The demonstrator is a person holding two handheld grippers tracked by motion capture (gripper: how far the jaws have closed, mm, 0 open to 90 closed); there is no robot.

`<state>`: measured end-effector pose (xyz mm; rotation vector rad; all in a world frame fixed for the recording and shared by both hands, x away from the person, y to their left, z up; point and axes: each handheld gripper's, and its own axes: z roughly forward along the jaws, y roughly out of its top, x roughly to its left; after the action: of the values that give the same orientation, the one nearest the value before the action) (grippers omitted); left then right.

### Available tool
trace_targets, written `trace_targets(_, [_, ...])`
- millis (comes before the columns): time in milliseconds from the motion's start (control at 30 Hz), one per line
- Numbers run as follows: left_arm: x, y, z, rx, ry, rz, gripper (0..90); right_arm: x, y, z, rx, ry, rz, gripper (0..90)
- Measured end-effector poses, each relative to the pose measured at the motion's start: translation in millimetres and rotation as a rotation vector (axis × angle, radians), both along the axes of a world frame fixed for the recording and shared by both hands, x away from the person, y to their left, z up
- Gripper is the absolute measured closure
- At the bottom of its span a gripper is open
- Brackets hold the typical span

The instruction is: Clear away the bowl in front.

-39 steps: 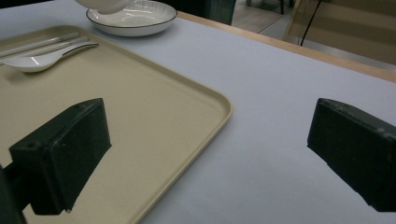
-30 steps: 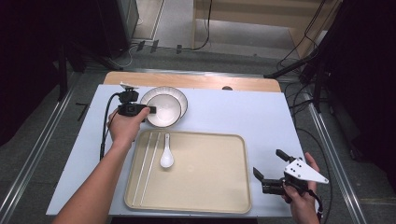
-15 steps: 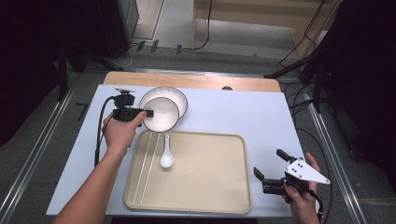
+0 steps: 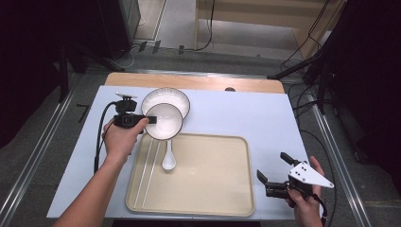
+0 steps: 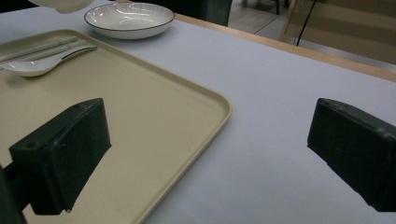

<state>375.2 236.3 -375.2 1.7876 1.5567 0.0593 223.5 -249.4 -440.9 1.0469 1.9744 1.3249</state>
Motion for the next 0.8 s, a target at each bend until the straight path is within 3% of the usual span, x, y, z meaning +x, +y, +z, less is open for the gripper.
trace_targets(800, [-51.6, 2.9, -14.3, 0.002, 0.018, -0.036, 82.3, -0.6, -1.1, 1.8, -0.004, -0.007, 0.001, 0.0])
